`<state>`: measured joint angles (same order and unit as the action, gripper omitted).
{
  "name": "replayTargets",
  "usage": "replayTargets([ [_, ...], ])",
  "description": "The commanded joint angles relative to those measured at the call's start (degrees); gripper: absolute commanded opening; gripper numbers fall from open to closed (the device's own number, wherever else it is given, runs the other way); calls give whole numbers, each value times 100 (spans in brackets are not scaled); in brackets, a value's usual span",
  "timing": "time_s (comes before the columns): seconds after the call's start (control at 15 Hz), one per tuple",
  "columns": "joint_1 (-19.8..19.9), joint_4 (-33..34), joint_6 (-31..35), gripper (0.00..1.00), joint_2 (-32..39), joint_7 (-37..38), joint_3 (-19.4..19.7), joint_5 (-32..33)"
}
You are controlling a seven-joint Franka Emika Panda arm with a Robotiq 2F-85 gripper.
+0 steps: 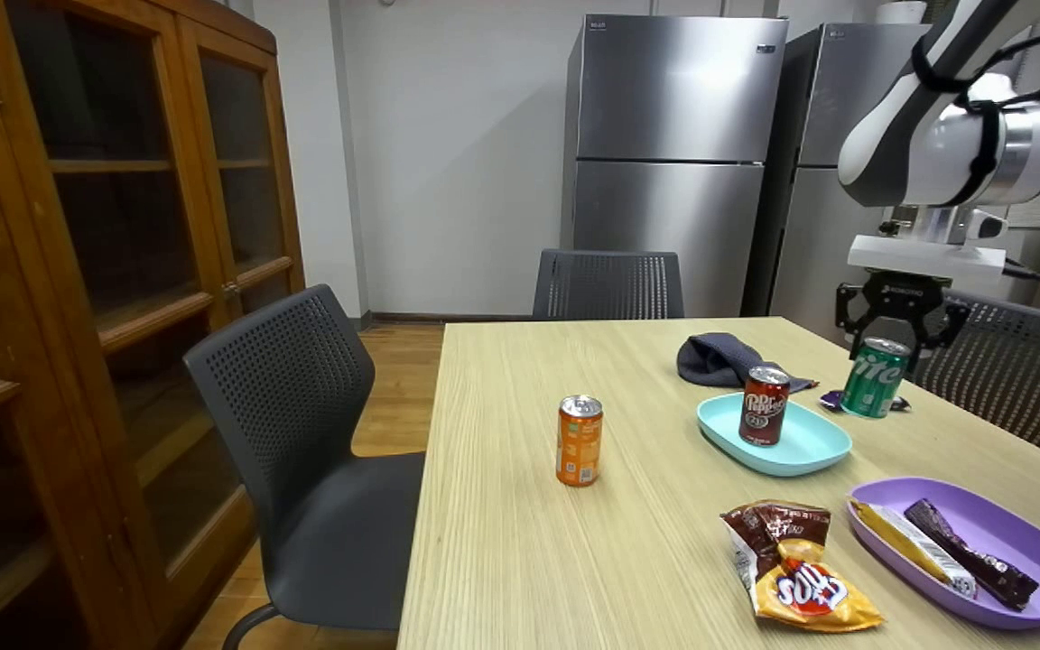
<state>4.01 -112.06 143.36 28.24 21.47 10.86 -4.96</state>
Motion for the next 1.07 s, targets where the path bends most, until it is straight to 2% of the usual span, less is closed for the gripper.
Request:
replayTargets([
  [0.0,-230,-334,-32,40,-341,503,12,-39],
  [0.53,-703,-282,38,40,-201,1697,90,44],
  [1.0,-854,-89,9,40,29,2443,136,222],
])
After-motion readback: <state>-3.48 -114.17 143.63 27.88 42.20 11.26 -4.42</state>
